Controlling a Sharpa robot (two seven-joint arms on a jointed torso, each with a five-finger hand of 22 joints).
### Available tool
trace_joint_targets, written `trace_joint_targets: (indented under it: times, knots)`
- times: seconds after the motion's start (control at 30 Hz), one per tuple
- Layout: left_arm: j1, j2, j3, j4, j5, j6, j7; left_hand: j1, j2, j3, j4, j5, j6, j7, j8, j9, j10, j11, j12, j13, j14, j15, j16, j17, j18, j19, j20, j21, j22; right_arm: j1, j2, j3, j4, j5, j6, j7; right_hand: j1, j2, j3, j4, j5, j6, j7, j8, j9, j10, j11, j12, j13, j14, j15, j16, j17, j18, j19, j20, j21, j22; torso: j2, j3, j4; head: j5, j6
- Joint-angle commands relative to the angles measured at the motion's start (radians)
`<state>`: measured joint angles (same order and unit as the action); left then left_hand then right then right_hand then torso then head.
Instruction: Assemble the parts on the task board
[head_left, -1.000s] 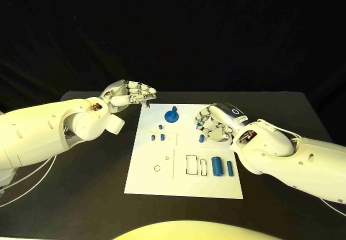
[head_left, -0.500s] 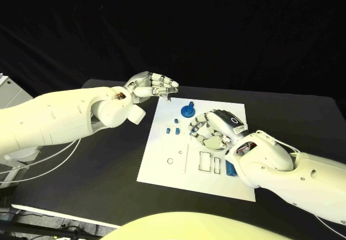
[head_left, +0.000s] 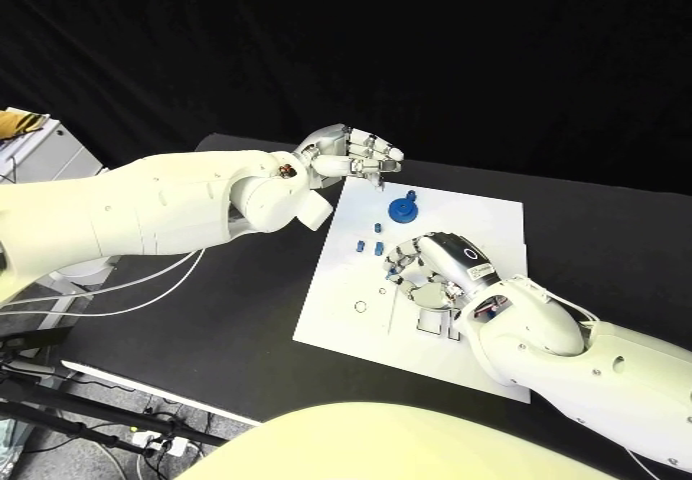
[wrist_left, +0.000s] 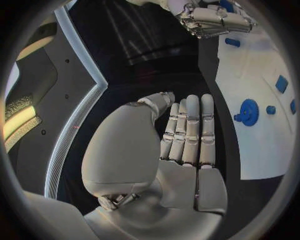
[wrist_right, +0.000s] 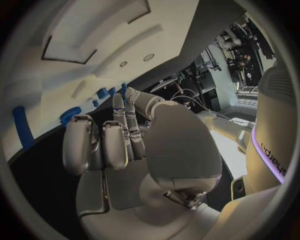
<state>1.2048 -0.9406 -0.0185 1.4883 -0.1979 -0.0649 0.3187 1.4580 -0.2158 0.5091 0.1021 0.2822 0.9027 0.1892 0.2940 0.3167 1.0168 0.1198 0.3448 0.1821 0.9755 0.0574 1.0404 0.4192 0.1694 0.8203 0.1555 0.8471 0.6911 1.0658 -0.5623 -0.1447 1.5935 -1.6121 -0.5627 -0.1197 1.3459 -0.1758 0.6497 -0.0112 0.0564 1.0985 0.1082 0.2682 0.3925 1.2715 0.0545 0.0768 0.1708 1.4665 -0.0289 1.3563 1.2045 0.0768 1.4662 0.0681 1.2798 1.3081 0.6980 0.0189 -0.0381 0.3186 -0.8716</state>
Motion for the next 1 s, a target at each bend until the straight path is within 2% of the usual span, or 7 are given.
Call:
trace_joint_targets:
  times: [0.03,0.27,0.53,1.0]
  knots:
    - [0.000,0.005,0.000,0.000,0.004,0.001,0.016,0.000,0.004,0.000,-0.007,0.004,0.000,0.004,0.000,-0.002,0.000,0.008,-0.004,-0.001,0.005,0.000,-0.004,-0.002,0.012,0.007,0.000,0.005,0.001,-0.006,0.007,-0.002,-0.009,-0.030,0.039,0.007,0.003,0.010,0.000,-0.005,0.002,0.001,0.002,0.003,0.002,0.015,-0.011,0.003,0.001,0.034,-0.008,0.007,0.001,-0.019,0.034,-0.006,-0.001,0.115,0.000,0.0016,-0.0002,0.009,-0.001]
    - [0.000,0.007,0.000,-0.002,0.004,0.002,0.016,-0.001,0.005,0.000,-0.006,0.004,0.000,0.004,0.000,-0.002,0.000,0.008,-0.004,-0.002,0.004,0.001,-0.005,-0.002,0.012,0.006,0.000,0.005,0.001,-0.014,0.020,-0.006,-0.024,-0.045,0.061,-0.005,0.003,0.011,0.000,-0.006,0.002,-0.001,0.003,0.003,0.002,0.014,-0.011,0.002,0.001,0.035,-0.007,0.008,0.003,-0.019,0.034,-0.006,0.000,0.115,-0.001,0.0020,-0.0012,0.010,-0.001]
    - [0.000,0.010,0.000,-0.002,0.004,0.005,0.015,-0.001,0.005,0.000,-0.006,0.004,0.000,0.004,0.000,-0.002,0.000,0.008,-0.004,-0.002,0.004,0.001,-0.005,-0.002,0.012,0.006,0.000,0.005,0.001,-0.018,0.033,-0.008,-0.040,-0.050,0.075,0.001,0.002,0.010,-0.001,-0.006,0.002,-0.001,0.003,0.002,0.003,0.013,-0.010,0.001,0.001,0.035,-0.007,0.008,0.004,-0.019,0.034,-0.005,0.000,0.115,0.000,0.0023,-0.0006,0.005,-0.001]
    - [0.000,0.011,0.000,-0.003,0.004,0.008,0.013,-0.001,0.005,0.000,-0.006,0.004,0.000,0.004,0.000,-0.002,0.000,0.008,-0.004,-0.002,0.004,0.001,-0.005,-0.002,0.012,0.006,0.000,0.005,0.001,-0.022,0.050,-0.012,-0.054,-0.074,0.084,-0.015,0.002,0.010,-0.002,-0.007,0.002,-0.002,0.003,0.003,0.004,0.013,-0.010,0.000,0.001,0.035,-0.006,0.009,0.005,-0.020,0.034,-0.005,0.001,0.116,0.000,0.0013,0.0000,0.003,-0.001]
